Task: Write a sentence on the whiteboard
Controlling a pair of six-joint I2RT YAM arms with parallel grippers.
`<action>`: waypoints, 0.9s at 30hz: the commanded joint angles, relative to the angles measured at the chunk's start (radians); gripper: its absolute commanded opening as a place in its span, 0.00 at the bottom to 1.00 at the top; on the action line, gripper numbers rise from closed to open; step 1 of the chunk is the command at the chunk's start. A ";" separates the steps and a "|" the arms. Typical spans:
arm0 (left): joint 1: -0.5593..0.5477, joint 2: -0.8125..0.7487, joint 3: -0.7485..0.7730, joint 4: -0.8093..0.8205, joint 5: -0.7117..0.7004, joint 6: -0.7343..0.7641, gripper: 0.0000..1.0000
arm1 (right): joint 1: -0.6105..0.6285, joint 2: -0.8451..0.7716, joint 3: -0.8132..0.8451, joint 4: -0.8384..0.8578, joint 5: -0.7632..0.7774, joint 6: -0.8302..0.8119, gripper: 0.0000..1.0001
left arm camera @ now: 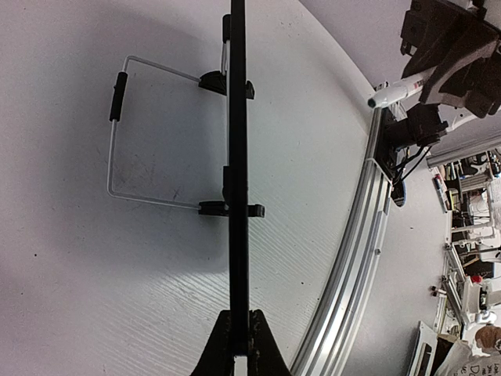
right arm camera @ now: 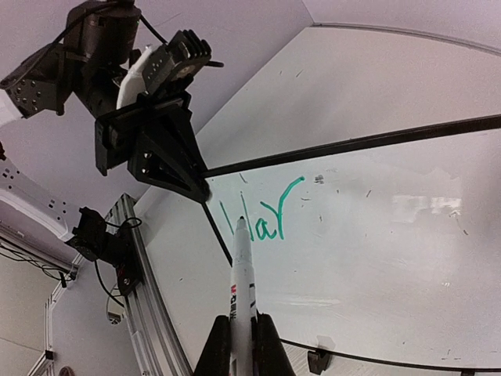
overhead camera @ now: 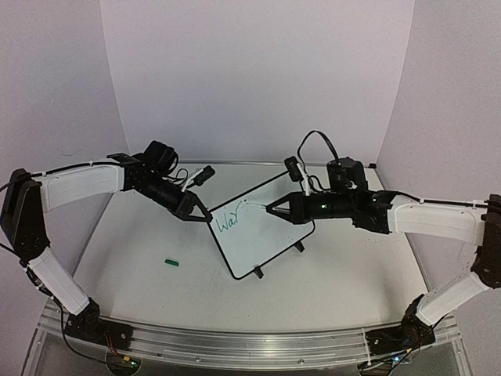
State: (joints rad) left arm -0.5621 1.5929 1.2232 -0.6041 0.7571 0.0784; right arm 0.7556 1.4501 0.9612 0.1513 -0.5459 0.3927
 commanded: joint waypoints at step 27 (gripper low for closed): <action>-0.028 0.005 0.013 -0.034 -0.036 0.048 0.00 | -0.061 0.081 0.044 0.011 -0.206 -0.097 0.00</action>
State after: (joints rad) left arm -0.5629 1.5929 1.2232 -0.6040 0.7486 0.0788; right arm 0.7006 1.5202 0.9581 0.1480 -0.7286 0.3279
